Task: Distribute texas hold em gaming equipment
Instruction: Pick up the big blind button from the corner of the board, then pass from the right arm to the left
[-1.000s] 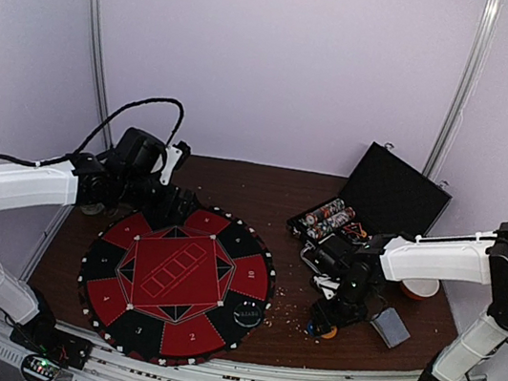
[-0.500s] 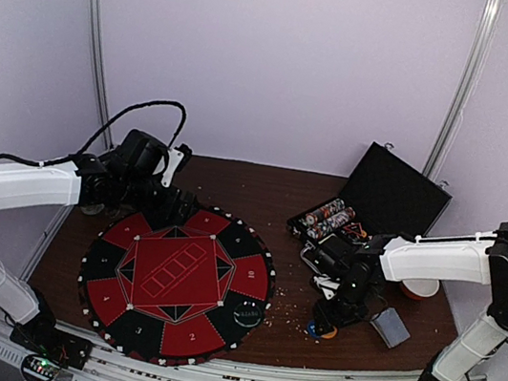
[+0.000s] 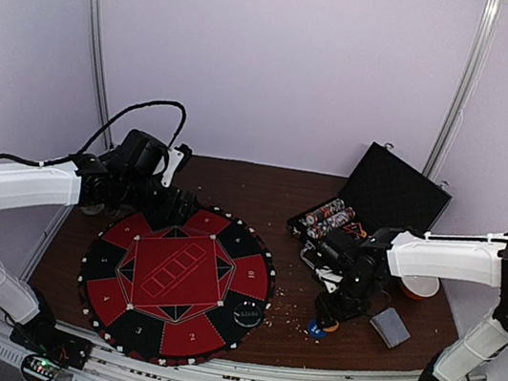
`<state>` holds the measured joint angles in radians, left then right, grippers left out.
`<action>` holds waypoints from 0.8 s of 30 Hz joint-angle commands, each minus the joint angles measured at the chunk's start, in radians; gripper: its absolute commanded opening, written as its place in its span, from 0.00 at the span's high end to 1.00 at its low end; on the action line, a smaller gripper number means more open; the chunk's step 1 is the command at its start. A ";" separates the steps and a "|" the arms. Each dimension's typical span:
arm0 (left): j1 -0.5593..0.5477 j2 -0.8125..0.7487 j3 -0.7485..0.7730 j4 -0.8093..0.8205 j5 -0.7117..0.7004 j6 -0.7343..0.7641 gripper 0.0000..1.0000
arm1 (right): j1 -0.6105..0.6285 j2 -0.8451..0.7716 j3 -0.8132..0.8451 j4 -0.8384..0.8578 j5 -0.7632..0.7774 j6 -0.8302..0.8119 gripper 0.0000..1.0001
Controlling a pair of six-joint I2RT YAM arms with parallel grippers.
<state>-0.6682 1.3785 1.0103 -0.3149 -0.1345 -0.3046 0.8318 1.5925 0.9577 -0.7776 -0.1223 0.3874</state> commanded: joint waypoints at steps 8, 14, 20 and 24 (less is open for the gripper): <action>0.004 -0.021 -0.019 0.222 0.231 -0.038 0.04 | 0.086 -0.193 0.141 0.231 0.167 -0.161 0.59; -0.026 0.017 -0.040 0.471 0.505 -0.127 0.15 | 0.183 -0.247 0.099 0.671 0.276 -0.328 0.59; -0.101 0.040 -0.041 0.563 0.577 -0.102 0.17 | 0.230 -0.205 0.094 0.878 0.391 -0.447 0.59; -0.121 0.053 -0.020 0.564 0.603 -0.075 0.15 | 0.258 -0.160 0.123 0.873 0.447 -0.515 0.59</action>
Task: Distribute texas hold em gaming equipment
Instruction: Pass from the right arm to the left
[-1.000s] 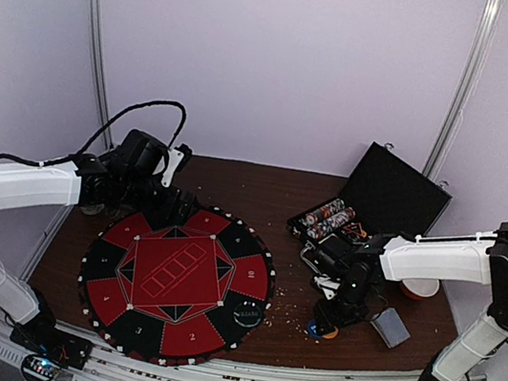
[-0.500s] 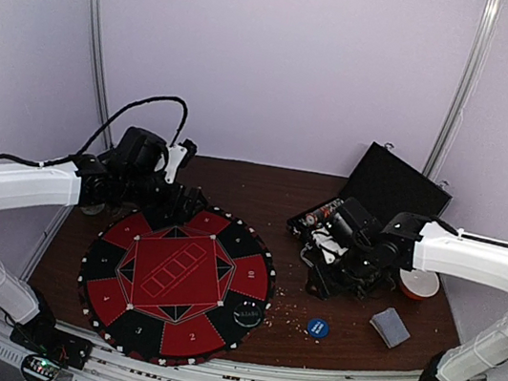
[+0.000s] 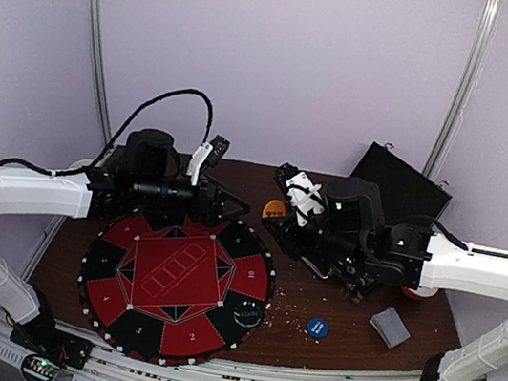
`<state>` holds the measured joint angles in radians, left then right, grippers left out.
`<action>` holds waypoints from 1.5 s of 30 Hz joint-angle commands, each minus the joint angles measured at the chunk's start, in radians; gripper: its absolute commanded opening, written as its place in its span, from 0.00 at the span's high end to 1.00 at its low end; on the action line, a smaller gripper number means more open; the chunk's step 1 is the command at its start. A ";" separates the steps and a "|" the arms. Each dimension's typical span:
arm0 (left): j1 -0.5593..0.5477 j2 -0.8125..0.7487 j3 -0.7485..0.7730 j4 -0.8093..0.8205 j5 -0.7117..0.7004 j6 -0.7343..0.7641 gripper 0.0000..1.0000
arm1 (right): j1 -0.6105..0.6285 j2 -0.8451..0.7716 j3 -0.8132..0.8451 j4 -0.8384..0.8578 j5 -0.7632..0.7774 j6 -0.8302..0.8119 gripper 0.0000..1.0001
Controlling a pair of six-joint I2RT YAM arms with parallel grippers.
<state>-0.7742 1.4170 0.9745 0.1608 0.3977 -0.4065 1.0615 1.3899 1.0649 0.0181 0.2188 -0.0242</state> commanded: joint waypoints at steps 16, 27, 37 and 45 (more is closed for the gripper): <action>-0.062 0.088 0.084 -0.038 -0.064 0.132 0.45 | 0.119 0.116 0.056 0.062 0.225 -0.205 0.59; -0.083 0.105 0.086 -0.065 -0.012 0.179 0.83 | 0.120 0.142 0.085 0.051 0.273 -0.216 0.59; -0.077 0.045 0.030 -0.004 -0.074 0.134 1.00 | 0.121 0.116 0.061 0.038 0.302 -0.217 0.45; 0.032 -0.098 -0.137 0.166 -0.045 0.039 1.00 | -0.056 -0.059 0.011 -0.044 -0.071 -0.045 0.18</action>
<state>-0.7986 1.4052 0.9169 0.1604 0.3168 -0.3023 1.1309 1.4364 1.0794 0.0261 0.4221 -0.2024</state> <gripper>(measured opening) 0.030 0.800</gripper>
